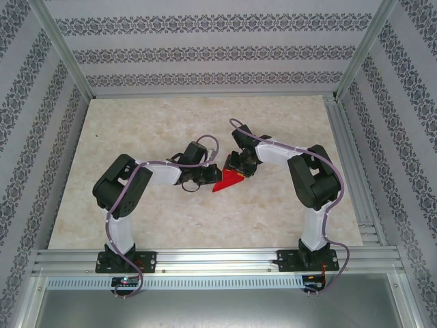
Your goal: Fold a paper plane with a square sheet of paper (pick it up from the middle)
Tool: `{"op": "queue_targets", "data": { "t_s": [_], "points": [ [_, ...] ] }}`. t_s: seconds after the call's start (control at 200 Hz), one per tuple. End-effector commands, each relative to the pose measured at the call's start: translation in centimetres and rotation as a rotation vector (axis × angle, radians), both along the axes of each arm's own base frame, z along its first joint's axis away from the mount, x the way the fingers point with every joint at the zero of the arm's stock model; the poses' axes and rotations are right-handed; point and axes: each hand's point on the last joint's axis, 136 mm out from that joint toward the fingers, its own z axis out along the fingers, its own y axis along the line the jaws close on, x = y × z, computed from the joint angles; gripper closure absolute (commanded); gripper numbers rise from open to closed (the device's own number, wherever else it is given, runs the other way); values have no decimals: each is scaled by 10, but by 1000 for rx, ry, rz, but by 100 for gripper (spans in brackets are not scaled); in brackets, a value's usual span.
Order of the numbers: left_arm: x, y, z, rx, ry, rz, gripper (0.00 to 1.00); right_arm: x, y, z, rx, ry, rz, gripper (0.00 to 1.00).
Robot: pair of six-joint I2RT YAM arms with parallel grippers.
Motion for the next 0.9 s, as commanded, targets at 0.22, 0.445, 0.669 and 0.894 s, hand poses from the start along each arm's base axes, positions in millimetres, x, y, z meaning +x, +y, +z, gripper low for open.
{"op": "queue_targets", "data": {
  "t_s": [0.22, 0.445, 0.669, 0.894],
  "points": [
    [-10, -14, 32, -86, -54, -54, 83, -41, -52, -91, -263, 173, -45, 45],
    [-20, -15, 14, -39, -2, -71, 81, -42, -53, -94, -261, 182, -50, 44],
    [-19, -6, 3, 26, 13, -51, 82, -43, -54, -95, -263, 186, -53, 44],
    [-20, -2, -6, 56, 30, -40, 83, -44, -54, -97, -264, 190, -53, 44]
  ]
}}
